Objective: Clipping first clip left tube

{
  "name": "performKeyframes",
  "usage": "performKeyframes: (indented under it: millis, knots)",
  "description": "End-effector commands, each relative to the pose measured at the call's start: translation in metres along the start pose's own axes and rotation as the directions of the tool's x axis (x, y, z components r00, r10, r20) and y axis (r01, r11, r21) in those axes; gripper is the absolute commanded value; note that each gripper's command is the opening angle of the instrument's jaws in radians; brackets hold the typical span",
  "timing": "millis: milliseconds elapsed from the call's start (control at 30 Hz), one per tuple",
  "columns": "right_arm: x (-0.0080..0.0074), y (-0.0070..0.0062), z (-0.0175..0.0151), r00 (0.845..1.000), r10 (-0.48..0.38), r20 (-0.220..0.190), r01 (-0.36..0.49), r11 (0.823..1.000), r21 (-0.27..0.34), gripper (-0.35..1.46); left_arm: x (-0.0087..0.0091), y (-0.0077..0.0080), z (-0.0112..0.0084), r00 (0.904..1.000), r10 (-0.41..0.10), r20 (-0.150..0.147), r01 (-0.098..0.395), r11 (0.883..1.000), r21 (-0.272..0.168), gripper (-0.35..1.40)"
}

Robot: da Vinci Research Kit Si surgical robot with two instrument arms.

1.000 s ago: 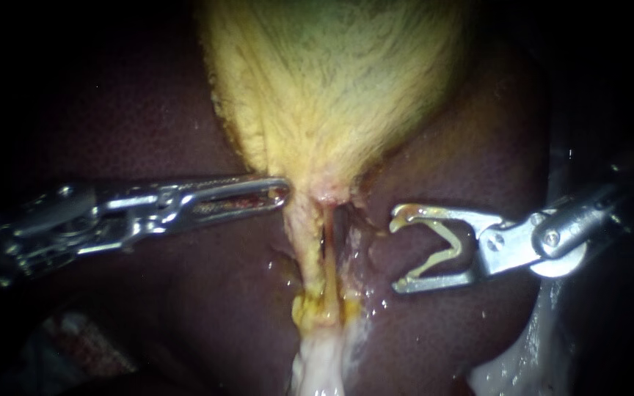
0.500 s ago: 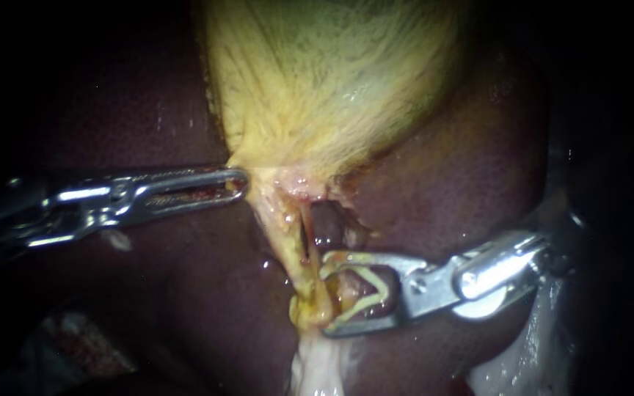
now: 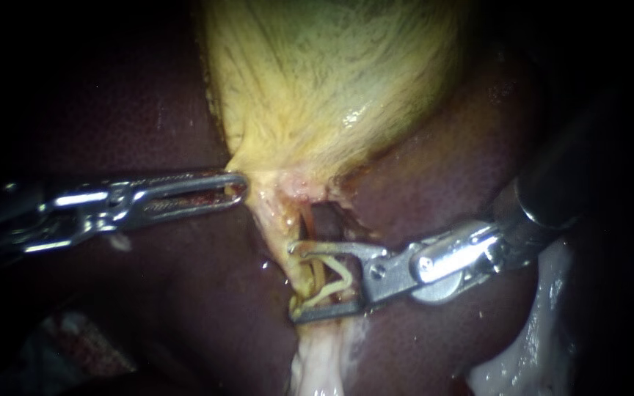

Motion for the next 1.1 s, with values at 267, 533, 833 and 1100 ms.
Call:
performKeyframes:
  millis: [267, 533, 833, 1100]
  knots:
    - [-0.0012, 0.0006, -0.0009, 0.997, 0.0, 0.074, 0.001, 1.0, -0.014, 0.58, -0.0007, -0.0001, -0.0009, 1.0, -0.003, 0.002, 0.003, 1.0, 0.007, -0.35]
    - [-0.0013, 0.0005, 0.0003, 0.997, -0.002, 0.078, 0.004, 1.0, -0.018, 0.58, -0.001, -0.0008, -0.0011, 0.9999, -0.007, 0.008, 0.007, 1.0, 0.008, -0.35]
    - [-0.0021, -0.0005, 0.0034, 0.997, 0.002, 0.08, -0.001, 1.0, -0.014, 0.58, -0.0015, -0.0016, -0.0007, 0.9998, -0.006, 0.017, 0.006, 1.0, 0.009, -0.35]
    - [-0.0023, -0.0022, 0.0049, 0.998, 0.018, 0.063, -0.025, 0.994, 0.105, 0.53, -0.0018, -0.0019, 0.0, 0.9998, -0.008, 0.018, 0.008, 1.0, 0.006, -0.35]
